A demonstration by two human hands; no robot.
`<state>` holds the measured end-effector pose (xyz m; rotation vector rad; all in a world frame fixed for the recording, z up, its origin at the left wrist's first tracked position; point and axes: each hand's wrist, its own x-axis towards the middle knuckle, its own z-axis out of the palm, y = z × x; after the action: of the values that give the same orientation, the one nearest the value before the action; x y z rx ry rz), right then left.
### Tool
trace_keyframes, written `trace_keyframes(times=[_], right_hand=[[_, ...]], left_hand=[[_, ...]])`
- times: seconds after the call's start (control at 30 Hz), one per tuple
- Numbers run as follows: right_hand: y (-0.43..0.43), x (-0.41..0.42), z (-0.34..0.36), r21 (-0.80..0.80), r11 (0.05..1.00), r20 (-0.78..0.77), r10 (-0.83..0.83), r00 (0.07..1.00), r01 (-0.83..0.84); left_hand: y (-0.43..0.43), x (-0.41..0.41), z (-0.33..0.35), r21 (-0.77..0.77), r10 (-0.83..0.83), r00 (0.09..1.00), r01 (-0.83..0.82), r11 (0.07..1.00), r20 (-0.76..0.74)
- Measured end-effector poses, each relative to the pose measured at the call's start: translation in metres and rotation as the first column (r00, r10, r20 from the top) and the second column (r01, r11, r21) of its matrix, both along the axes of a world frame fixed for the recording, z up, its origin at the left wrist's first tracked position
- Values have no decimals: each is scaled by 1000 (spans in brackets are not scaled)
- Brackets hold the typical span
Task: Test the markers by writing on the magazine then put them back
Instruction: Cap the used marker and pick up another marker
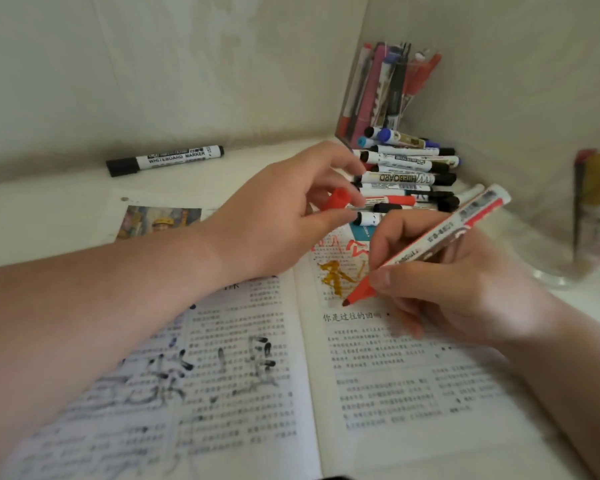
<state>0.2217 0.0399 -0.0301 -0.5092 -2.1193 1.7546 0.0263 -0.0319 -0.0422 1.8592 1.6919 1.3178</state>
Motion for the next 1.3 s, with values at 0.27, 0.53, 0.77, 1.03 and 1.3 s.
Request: trace_keyframes(times=[0.27,0.53,0.77,1.03,1.3], right_hand=[[-7,-1,3,232,972,73,-40,997,22],[-12,-1,5,246,968,158,7,987,-47],[-9,-3,0,249,965,84,-99,991,75],[-9,-4,3,247,968,146,-83,986,45],[-6,-4,1,243,969,124,-86,989,54]], left_hand=[[1,-1,-2,12,-13,999,14,1000,-52],[5,-3,-5,49,-96,990,101,994,-99],[5,-2,-7,46,-57,996,61,997,-70],[6,-3,-6,41,-47,992,53,998,-117],[6,-3,-5,34,-48,988,54,998,-145]])
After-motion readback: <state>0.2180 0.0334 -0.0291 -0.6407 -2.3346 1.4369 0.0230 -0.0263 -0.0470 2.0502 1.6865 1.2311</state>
